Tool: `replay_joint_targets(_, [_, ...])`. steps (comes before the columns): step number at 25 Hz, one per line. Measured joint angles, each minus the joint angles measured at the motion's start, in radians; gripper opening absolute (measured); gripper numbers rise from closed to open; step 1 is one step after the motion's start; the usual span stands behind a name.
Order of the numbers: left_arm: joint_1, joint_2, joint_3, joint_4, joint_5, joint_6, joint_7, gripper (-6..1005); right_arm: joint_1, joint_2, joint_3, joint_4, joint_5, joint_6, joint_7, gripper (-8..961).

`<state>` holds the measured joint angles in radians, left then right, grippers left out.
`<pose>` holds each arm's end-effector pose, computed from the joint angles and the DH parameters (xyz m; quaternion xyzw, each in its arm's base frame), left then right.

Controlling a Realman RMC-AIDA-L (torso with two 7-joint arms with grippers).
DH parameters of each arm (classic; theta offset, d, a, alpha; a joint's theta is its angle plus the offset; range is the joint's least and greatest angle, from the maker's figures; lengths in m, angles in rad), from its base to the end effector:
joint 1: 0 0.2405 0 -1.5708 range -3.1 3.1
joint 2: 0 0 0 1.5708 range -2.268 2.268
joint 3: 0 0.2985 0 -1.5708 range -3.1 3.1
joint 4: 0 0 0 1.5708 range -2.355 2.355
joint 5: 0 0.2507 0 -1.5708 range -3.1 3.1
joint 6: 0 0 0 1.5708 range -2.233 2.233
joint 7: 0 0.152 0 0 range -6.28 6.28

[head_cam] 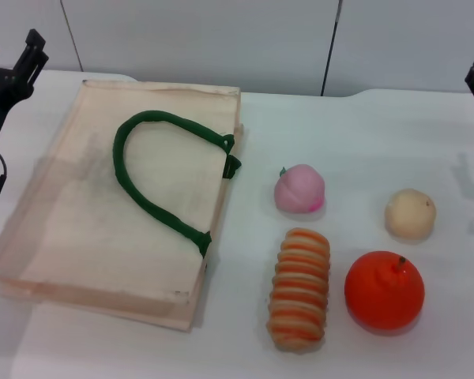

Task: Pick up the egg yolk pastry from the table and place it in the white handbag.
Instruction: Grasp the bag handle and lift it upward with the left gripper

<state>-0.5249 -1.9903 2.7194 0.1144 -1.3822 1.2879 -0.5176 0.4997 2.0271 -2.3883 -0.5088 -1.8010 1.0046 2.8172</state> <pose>-0.3868 0.4038 0.0047 -0.6150 -0.2921 -0.4423 0.5838 0.3277 0.4287 -0.0586 -0.6447 0.2350 0.2740 0.6738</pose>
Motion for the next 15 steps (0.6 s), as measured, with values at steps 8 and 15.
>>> replay_joint_targets(8, [-0.038, -0.02, 0.0, -0.223, 0.141, -0.025, -0.345, 877, 0.025, -0.022, 0.005, -0.053, -0.002, -0.073, 0.001, 881])
replay_joint_targets(15, [-0.106, -0.036, 0.0, -0.413, 0.327, -0.056, -0.624, 877, 0.053, -0.08, 0.065, -0.149, 0.003, -0.168, 0.001, 881])
